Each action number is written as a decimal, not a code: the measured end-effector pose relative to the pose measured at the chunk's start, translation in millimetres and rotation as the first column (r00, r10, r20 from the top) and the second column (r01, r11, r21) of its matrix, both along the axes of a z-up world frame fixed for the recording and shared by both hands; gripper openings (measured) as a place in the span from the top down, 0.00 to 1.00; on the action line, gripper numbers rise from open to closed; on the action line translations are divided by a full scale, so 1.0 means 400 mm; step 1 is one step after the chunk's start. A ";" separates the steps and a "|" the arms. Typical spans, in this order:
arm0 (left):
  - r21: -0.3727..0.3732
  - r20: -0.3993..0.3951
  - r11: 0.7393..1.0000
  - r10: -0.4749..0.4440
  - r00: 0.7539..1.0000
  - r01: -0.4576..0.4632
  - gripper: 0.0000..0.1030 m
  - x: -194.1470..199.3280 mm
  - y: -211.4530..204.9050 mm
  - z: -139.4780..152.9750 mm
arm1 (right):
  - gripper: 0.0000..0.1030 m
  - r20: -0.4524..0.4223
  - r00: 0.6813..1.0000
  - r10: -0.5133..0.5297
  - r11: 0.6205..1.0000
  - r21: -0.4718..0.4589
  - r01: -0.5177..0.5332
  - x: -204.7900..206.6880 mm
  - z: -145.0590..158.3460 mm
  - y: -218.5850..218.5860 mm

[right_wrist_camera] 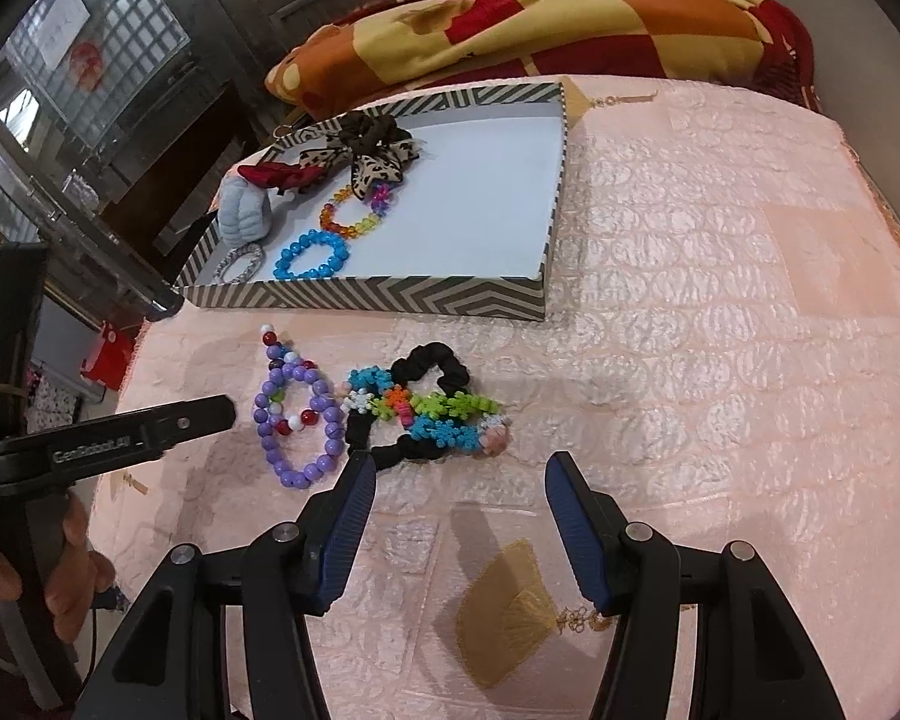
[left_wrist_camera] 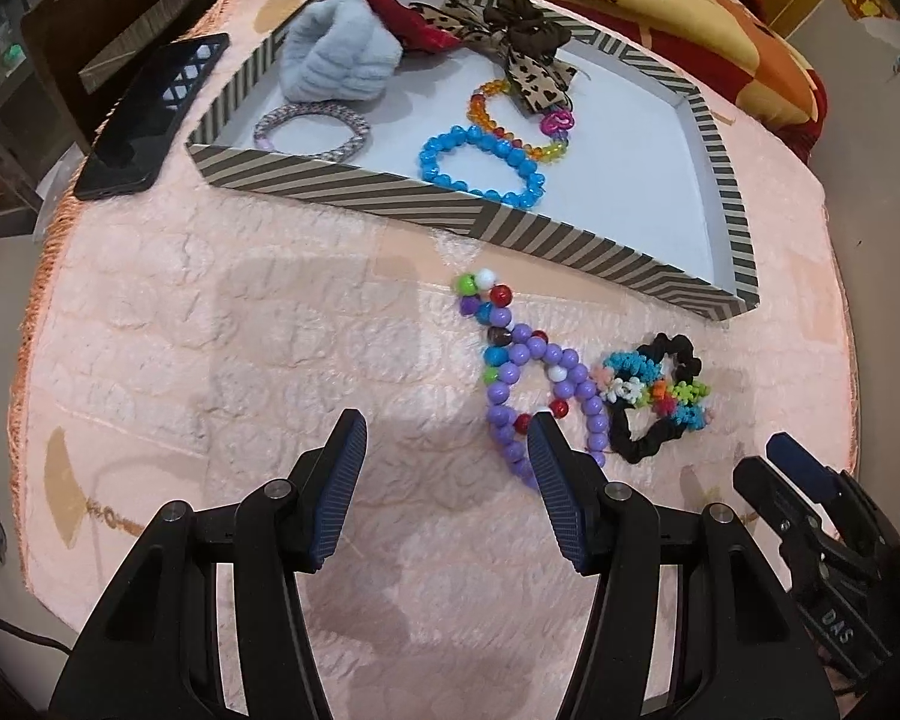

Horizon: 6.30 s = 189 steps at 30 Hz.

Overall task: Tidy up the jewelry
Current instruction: 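Grasp the purple bead bracelet with the left gripper while the right grasps the flower bracelet, then carry the purple and flower bracelets into the tray and open both grippers, then withdraw both open tools from the tray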

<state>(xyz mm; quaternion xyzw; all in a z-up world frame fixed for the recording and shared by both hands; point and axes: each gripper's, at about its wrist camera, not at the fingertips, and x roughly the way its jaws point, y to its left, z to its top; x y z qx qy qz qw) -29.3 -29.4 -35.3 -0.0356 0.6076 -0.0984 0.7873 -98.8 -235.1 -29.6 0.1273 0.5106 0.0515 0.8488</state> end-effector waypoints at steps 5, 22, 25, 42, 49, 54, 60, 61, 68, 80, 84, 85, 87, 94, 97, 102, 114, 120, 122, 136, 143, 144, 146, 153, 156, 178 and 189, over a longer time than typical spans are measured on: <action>0.010 0.006 0.999 -0.032 0.999 0.032 0.46 0.009 -0.031 -0.014 | 0.44 -0.008 1.000 -0.007 1.000 0.011 0.007 0.002 -0.004 -0.008; -0.083 -0.072 0.993 -0.090 0.993 0.084 0.92 0.004 -0.005 -0.061 | 0.44 -0.015 1.000 0.003 0.999 0.048 -0.003 0.024 0.000 -0.004; -0.068 -0.064 0.994 -0.090 0.994 0.085 0.92 -0.010 0.034 -0.044 | 0.44 -0.013 0.999 0.050 0.998 0.029 -0.050 0.041 -0.001 0.024; -0.020 -0.068 0.998 -0.057 0.996 0.056 0.92 -0.034 0.133 -0.040 | 0.86 -0.073 0.980 0.187 0.978 -0.084 -0.193 0.150 -0.080 0.113; -0.027 -0.078 0.998 -0.062 0.995 0.060 0.92 -0.035 0.123 -0.057 | 0.90 0.005 0.988 0.155 0.988 0.007 -0.155 0.101 0.003 0.074; -0.042 -0.038 0.994 -0.104 0.994 0.103 0.92 -0.047 0.110 -0.015 | 0.90 0.081 0.991 0.108 0.991 0.073 -0.114 0.060 0.096 0.026; -0.081 -0.009 0.988 -0.130 0.991 0.129 0.92 -0.040 0.103 0.056 | 0.90 0.155 0.984 0.088 0.989 0.101 -0.104 0.037 0.184 0.008; -0.082 0.001 0.987 -0.135 0.991 0.135 0.92 -0.037 0.101 0.072 | 0.90 0.169 0.982 0.085 0.989 0.103 -0.104 0.036 0.199 0.007; -0.065 0.082 0.987 -0.142 0.986 0.147 0.92 0.002 0.084 0.172 | 0.90 0.233 0.970 0.072 0.991 0.093 -0.096 0.041 0.267 -0.002; -0.005 0.158 0.985 -0.167 0.973 0.170 0.92 0.053 0.033 0.242 | 0.90 0.228 0.973 0.040 0.996 0.074 -0.058 0.088 0.267 -0.025; 0.009 0.168 0.983 -0.183 0.969 0.184 0.92 0.077 0.003 0.248 | 0.90 0.220 0.975 0.026 0.997 0.067 -0.041 0.108 0.262 -0.038; 0.012 0.170 0.982 -0.188 0.967 0.188 0.92 0.085 -0.006 0.248 | 0.90 0.218 0.976 0.022 0.997 0.065 -0.038 0.115 0.259 -0.041; 0.017 0.171 0.980 -0.199 0.965 0.199 0.92 0.098 -0.025 0.248 | 0.90 0.213 0.977 0.013 0.998 0.063 -0.027 0.130 0.255 -0.049; 0.043 0.181 0.972 -0.234 0.955 0.230 0.92 0.153 -0.087 0.246 | 0.90 0.213 0.977 -0.014 0.998 0.064 0.001 0.195 0.250 -0.072; 0.047 0.180 0.970 -0.244 0.953 0.240 0.92 0.183 -0.110 0.244 | 0.90 0.209 0.977 -0.033 0.997 0.070 0.019 0.228 0.242 -0.080; 0.044 0.175 0.961 -0.275 0.945 0.271 0.92 0.231 -0.165 0.239 | 0.90 0.187 0.979 -0.076 0.994 0.096 0.059 0.286 0.212 -0.107; -0.015 0.028 0.956 -0.293 0.956 0.293 0.92 0.319 -0.227 0.074 | 0.90 0.080 0.992 -0.095 0.991 0.105 0.086 0.423 0.101 -0.105; -0.002 -0.019 0.962 -0.274 0.961 0.274 0.92 0.345 -0.185 0.011 | 0.90 0.036 0.997 -0.063 0.993 0.099 0.059 0.491 0.057 -0.067; -0.004 -0.020 0.963 -0.270 0.963 0.270 0.92 0.348 -0.177 0.004 | 0.90 0.022 0.998 -0.054 0.993 0.106 0.052 0.515 0.042 -0.057; -0.015 -0.029 0.968 -0.249 0.968 0.249 0.92 0.359 -0.156 -0.013 | 0.90 -0.067 0.997 -0.022 0.987 0.158 0.032 0.605 -0.035 -0.021; 0.013 -0.014 0.968 -0.250 0.968 0.250 0.91 0.360 -0.166 -0.013 | 0.67 -0.052 0.997 -0.050 0.987 0.153 0.058 0.573 -0.027 -0.041; 0.017 -0.014 0.966 -0.256 0.967 0.256 0.91 0.358 -0.170 -0.013 | 0.66 -0.047 0.997 -0.053 0.987 0.151 0.060 0.567 -0.022 -0.044; 0.027 -0.009 0.963 -0.268 0.963 0.268 0.90 0.352 -0.181 -0.010 | 0.66 -0.042 0.997 -0.059 0.987 0.144 0.064 0.556 -0.013 -0.051; 0.013 0.007 0.970 -0.242 0.970 0.242 0.63 0.342 -0.169 0.010 | 0.64 -0.003 0.994 -0.107 0.983 0.146 0.107 0.503 0.031 -0.075; 0.018 0.033 0.970 -0.241 0.970 0.241 0.60 0.328 -0.162 0.031 | 0.62 0.009 0.992 -0.129 0.983 0.131 0.126 0.475 0.044 -0.079; 0.120 0.163 0.979 -0.183 0.970 0.164 0.59 0.180 -0.082 0.108 | 0.59 0.053 0.992 -0.111 0.993 0.045 0.109 0.261 0.100 -0.017; 0.122 0.174 0.984 -0.147 0.974 0.127 0.59 0.106 -0.075 0.117 | 0.59 0.048 0.996 -0.080 0.997 0.006 0.079 0.185 0.107 0.008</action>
